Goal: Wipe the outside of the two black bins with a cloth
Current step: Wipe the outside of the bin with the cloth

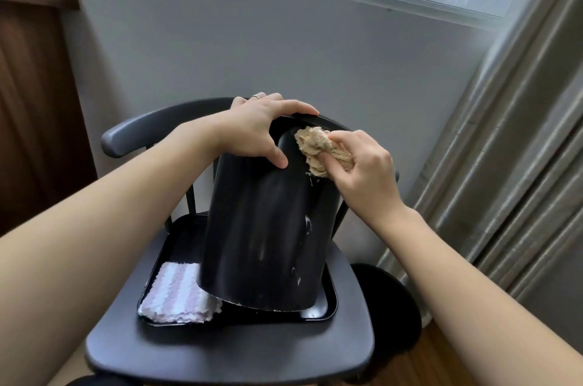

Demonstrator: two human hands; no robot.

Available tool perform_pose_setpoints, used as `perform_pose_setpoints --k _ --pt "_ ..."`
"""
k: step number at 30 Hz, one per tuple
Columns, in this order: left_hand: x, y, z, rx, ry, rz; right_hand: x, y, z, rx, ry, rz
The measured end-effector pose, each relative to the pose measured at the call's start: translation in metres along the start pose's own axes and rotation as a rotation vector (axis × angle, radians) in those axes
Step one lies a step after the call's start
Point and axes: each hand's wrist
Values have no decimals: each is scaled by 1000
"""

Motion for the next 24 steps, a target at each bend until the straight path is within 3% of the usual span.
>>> perform_pose_setpoints --k 3,9,12,19,24 --pt "0 0 0 3 -1 -7 -1 -2 8 -16 40 -28" --pt "0 -1 0 7 10 2 -6 -5 21 65 -161 -7" --pt "-1 0 1 10 19 9 -9 -10 30 29 -119 28" --pt "-1 1 3 14 29 0 -8 -6 34 -65 -94 -108" --pt "1 1 4 14 38 -4 -9 2 35 -133 -209 -305"
Point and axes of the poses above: each hand's wrist, its own z-axis away from the middle knuckle, its own y-axis out of the back of the hand, x = y × z, and after that the axes turned 1 degree about -x, right-handed
